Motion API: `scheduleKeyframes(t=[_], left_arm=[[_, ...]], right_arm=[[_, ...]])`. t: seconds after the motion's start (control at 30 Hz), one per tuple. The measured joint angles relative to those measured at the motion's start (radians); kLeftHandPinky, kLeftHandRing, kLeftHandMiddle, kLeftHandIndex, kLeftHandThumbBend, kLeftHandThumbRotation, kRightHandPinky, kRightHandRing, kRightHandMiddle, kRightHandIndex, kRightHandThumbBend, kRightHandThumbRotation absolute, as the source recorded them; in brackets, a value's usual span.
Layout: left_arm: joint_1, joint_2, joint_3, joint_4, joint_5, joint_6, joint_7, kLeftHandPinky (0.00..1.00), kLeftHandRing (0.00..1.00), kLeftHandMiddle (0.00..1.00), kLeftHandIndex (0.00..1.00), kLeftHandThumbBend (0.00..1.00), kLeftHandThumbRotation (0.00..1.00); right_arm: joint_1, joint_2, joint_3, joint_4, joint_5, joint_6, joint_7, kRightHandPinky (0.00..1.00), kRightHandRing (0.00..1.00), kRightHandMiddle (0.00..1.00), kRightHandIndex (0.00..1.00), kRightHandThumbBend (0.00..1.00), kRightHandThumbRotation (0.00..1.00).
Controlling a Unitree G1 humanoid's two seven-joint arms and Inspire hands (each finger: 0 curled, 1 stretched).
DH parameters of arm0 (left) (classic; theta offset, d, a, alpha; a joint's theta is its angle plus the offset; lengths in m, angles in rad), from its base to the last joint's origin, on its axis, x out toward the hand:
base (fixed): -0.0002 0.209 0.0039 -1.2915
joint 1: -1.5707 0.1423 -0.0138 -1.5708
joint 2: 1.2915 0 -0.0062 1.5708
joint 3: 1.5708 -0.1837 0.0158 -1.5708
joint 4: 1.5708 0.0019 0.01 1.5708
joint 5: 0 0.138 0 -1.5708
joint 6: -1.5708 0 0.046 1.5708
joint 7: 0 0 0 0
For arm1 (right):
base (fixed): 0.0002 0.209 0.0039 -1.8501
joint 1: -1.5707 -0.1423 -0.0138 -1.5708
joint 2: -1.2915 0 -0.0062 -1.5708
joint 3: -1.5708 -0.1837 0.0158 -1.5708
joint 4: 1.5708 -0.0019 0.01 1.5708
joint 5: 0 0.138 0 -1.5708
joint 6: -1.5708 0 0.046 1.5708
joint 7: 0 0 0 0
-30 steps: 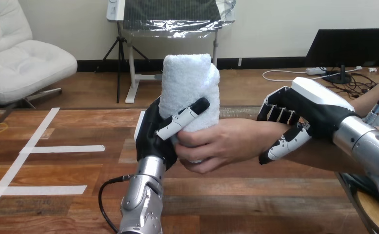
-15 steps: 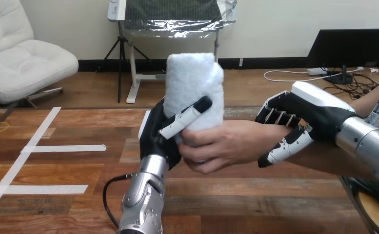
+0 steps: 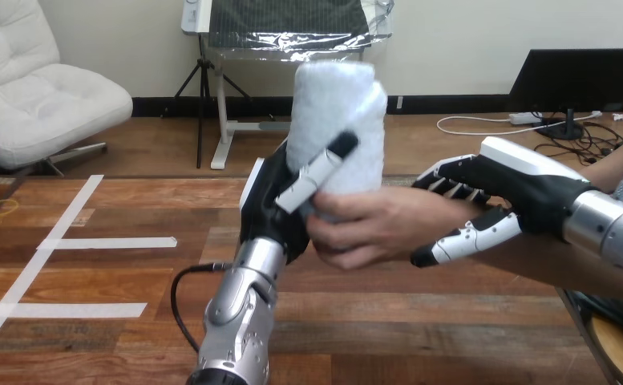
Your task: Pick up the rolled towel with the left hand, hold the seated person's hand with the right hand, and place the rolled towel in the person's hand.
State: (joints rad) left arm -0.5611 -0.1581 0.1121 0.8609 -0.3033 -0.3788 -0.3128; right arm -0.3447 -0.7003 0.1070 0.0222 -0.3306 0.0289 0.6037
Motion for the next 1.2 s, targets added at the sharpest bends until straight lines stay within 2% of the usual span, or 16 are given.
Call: scheduleKeyframes(t=[0.37,0.4,0.57,0.73,1.0,1.2], left_arm=[[0.003,0.0,-0.017,-0.082,0.024,0.004,0.003,1.0,0.92,0.9,0.89,0.67,0.99],[0.004,0.0,-0.019,-0.089,0.031,0.004,0.005,1.0,0.92,0.9,0.89,0.67,0.99],[0.015,0.0,-0.026,-0.122,0.055,0.004,0.01,1.0,0.94,0.91,0.89,0.66,1.0],[0.039,0.002,-0.037,-0.164,0.084,0.003,0.019,1.0,0.98,0.93,0.91,0.67,1.0],[0.103,0.004,-0.056,-0.232,0.102,0.002,0.03,1.0,1.0,0.94,0.9,0.68,1.0],[0.145,0.024,-0.064,-0.265,0.102,0.003,0.027,1.0,1.0,0.95,0.91,0.67,1.0]], right_arm=[[0.083,-0.006,-0.065,-0.052,0.079,-0.054,-0.019,0.64,0.79,0.82,0.84,1.0,0.89],[0.092,-0.006,-0.071,-0.055,0.086,-0.062,-0.024,0.65,0.79,0.81,0.84,1.0,0.92],[0.134,-0.001,-0.092,-0.064,0.107,-0.11,-0.058,0.67,0.79,0.82,0.86,1.0,0.97],[0.176,0.009,-0.113,-0.079,0.131,-0.13,-0.089,0.69,0.8,0.82,0.86,1.0,0.99],[0.243,0.057,-0.147,-0.098,0.171,-0.154,-0.161,0.7,0.81,0.83,0.87,1.0,1.0],[0.285,0.096,-0.157,-0.105,0.174,-0.179,-0.218,0.71,0.81,0.84,0.88,1.0,1.0]])
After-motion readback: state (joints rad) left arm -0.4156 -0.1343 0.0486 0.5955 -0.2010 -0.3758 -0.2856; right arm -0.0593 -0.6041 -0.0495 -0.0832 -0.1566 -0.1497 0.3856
